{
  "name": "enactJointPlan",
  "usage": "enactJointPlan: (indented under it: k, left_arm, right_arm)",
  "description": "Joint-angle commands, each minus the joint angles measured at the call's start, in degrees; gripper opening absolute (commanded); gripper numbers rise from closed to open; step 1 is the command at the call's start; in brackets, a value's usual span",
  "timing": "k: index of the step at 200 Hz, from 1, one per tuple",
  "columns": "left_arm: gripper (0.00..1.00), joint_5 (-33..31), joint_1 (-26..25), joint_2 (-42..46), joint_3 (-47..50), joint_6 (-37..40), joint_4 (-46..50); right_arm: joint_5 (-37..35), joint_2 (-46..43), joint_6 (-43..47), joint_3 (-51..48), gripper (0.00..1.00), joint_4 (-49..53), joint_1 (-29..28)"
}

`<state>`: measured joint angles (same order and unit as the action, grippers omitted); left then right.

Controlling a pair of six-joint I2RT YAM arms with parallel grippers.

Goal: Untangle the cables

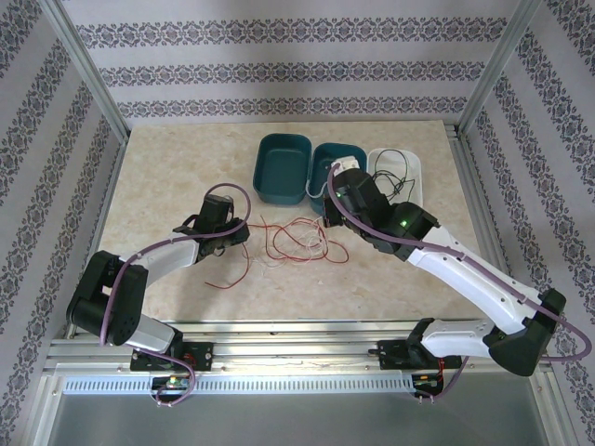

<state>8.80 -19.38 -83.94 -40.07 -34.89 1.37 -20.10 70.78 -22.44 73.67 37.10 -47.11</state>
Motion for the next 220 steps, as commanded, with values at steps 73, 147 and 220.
enactJointPlan:
  k: [73, 147, 220]
  left_arm:
    - [0.74, 5.3, 0.6, 7.1, 1.6, 4.4, -6.6]
    - [0.87, 17.0, -5.5, 9.0, 5.5, 13.4, -24.9]
    - [0.84, 19.5, -13.6, 4.8, 10.6, 19.4, -42.2]
  right_arm:
    - [-1.3, 0.7, 5.6, 8.5, 0.00, -3.8, -2.6]
    - [-4.3, 3.6, 10.6, 16.2, 0.00, -6.2, -2.9]
    - [-4.8, 4.4, 10.8, 19.3, 0.00, -6.8, -3.7]
